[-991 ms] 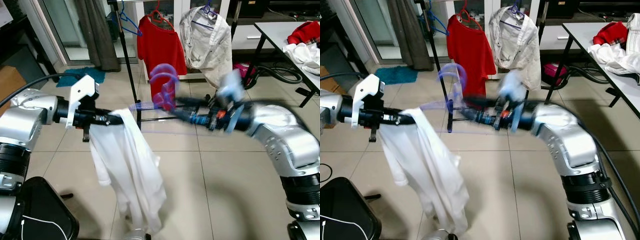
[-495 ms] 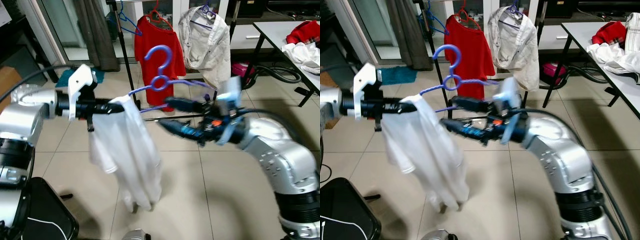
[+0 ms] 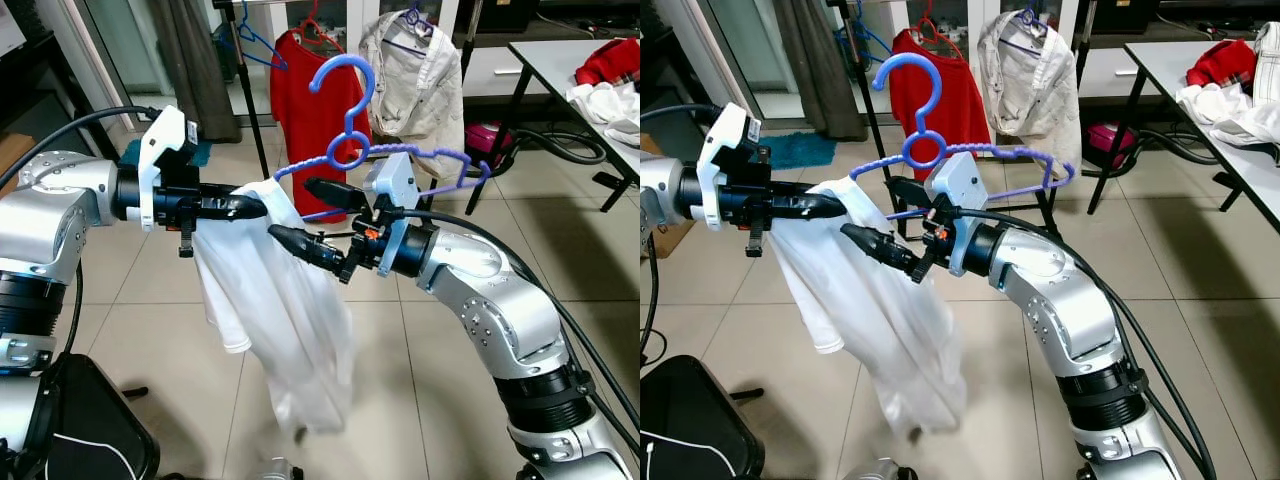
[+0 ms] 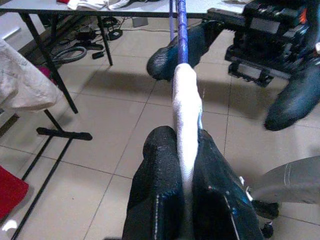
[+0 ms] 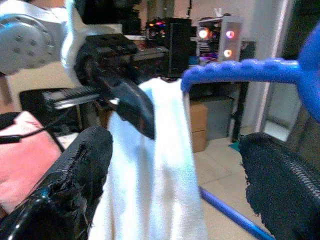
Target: Hang hanger
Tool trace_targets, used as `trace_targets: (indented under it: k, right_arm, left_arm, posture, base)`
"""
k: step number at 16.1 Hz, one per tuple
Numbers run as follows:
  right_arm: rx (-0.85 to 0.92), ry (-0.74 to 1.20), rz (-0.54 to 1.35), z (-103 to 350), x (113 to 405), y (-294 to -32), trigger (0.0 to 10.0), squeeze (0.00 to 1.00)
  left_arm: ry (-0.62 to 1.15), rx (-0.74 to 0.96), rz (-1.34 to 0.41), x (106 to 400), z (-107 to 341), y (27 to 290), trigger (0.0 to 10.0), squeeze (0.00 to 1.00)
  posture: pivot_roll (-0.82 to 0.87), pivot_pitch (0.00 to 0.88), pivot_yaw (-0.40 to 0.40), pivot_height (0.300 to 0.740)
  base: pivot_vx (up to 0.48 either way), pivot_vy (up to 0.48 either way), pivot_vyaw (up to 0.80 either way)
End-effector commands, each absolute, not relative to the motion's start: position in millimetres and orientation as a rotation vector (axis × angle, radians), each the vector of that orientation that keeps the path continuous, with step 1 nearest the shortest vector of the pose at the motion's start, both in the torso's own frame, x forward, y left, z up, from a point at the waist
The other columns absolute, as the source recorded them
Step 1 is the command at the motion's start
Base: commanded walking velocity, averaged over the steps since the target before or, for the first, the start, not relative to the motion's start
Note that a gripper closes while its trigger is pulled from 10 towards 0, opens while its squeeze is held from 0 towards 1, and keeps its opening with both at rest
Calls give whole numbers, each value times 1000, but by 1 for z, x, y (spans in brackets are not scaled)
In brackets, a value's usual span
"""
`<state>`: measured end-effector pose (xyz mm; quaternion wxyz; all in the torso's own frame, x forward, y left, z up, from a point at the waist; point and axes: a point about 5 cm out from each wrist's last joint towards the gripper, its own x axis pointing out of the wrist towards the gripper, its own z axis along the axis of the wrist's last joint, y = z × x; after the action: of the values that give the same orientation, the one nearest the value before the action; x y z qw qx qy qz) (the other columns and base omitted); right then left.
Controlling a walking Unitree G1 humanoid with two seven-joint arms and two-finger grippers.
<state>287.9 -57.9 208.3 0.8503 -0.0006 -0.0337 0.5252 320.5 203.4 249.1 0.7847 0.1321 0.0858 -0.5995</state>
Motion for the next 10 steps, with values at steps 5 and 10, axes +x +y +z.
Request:
trace_targets:
  k: [5, 10]
  right_arm:
    - [18, -94, 1301, 212, 269, -44, 10000, 0]
    - [15, -82, 1371, 209, 261, -41, 10000, 0]
  left_arm:
    - [107, 307, -1254, 322, 266, 207, 0, 0]
    - [102, 306, -1261, 324, 267, 205, 0, 0]
  posture:
    - [-12, 0, 134, 740]
    - [-10, 0, 134, 740]
  base:
    - [0, 0, 0]
    - [0, 0, 0]
